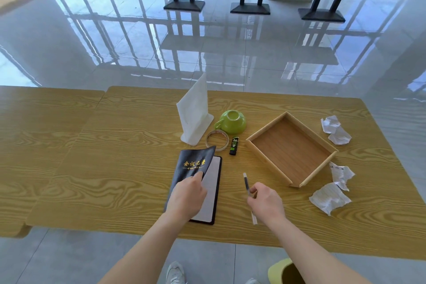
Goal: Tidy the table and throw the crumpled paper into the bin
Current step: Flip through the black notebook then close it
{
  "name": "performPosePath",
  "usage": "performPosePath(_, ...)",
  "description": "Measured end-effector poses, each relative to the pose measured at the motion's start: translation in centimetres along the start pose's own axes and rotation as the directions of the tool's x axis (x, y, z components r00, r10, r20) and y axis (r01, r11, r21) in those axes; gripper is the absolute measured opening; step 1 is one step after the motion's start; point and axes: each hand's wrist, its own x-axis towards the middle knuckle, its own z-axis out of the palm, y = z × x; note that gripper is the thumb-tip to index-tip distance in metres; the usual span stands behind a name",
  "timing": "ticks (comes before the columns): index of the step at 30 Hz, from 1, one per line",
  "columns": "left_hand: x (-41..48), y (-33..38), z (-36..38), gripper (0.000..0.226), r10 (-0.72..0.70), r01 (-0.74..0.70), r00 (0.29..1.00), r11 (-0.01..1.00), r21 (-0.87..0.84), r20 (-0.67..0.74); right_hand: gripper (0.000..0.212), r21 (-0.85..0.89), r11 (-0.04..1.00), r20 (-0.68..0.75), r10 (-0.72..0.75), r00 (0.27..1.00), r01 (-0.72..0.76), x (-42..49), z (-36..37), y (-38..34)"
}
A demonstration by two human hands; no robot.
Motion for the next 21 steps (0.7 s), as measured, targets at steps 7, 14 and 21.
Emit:
performPosePath(7,-2.1,-3.6,-4.3,0.026,-0.084,0.031,0.990,0.908,-0.417,-0.110,0.013,0.164,0.985,0.050,-0.057,0.997,0.048,-0.1,0.3,-4.3)
performPosePath(14,-3.7,-6.2,-6.4,0.053,-0.146,0.026,0.976,0.814,-0.581,-0.161,0.015,0.306,0.952,0.183,-0.059,0.981,0.000,1.0,2.9,-9.8)
performPosePath(21,-4.0,-7.4,-6.7,0.049,-0.192,0.060,0.968,0.798,-0.600,-0.159,0.008,0.313,0.948,0.246,-0.018,0.969,-0.062,2.0,6.2,-13.9)
